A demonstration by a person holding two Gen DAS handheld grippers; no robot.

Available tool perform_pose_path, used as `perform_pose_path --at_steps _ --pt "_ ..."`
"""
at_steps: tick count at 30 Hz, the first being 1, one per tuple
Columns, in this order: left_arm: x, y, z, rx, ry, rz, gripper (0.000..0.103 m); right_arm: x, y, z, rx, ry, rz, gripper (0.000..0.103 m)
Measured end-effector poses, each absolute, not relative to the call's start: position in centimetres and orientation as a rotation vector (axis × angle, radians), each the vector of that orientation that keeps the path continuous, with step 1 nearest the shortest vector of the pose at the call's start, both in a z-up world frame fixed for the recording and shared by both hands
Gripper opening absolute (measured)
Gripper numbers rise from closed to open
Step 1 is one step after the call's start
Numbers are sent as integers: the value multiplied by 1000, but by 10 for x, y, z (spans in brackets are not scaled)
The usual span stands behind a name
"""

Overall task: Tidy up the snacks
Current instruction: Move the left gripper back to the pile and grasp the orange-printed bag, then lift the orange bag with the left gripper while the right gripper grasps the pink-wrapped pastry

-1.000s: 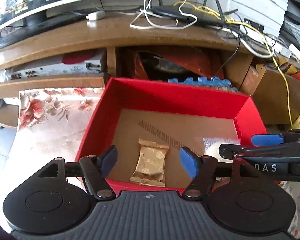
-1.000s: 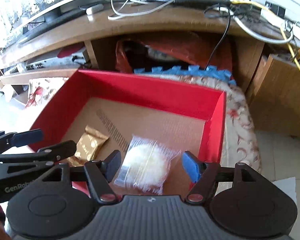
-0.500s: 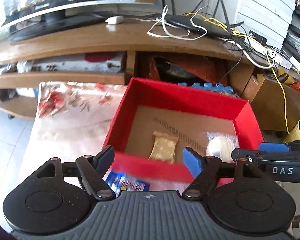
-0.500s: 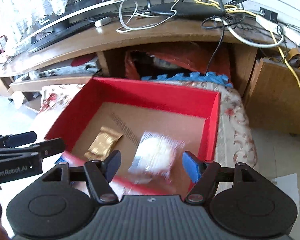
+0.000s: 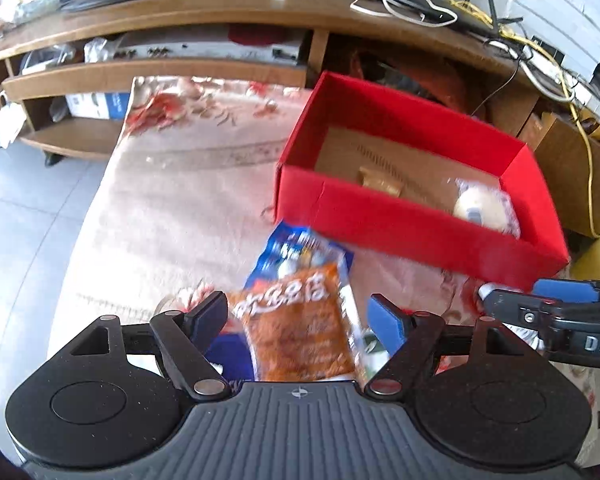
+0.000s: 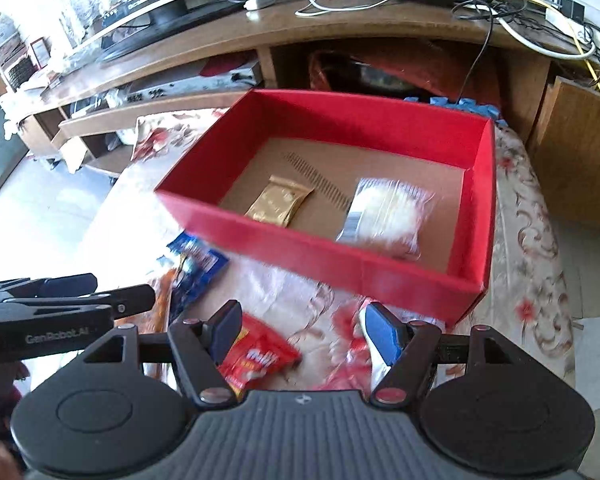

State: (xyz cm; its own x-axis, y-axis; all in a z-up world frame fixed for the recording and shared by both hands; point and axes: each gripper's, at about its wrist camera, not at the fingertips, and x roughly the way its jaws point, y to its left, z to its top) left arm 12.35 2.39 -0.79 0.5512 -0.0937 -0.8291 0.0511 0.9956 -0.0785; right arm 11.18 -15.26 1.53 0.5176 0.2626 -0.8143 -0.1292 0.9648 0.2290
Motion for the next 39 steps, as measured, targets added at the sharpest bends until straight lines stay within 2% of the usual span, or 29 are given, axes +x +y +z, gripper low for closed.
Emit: perform_pose_path --at_steps 14,17,19,25,39 --pt "130 14 -43 -104 1094 -32 90 101 -149 5 133 1040 260 66" --pt "128 21 -42 -130 1098 -20 80 101 -151 2 131 1053 256 66" --pt "125 26 -39 -156 1096 -22 69 100 -152 0 129 1062 253 66" --pt "118 26 -36 -133 1084 -36 62 95 -153 -4 124 1078 243 66" --pt "105 29 -26 -125 1055 -79 51 77 -174 -16 212 1127 167 66"
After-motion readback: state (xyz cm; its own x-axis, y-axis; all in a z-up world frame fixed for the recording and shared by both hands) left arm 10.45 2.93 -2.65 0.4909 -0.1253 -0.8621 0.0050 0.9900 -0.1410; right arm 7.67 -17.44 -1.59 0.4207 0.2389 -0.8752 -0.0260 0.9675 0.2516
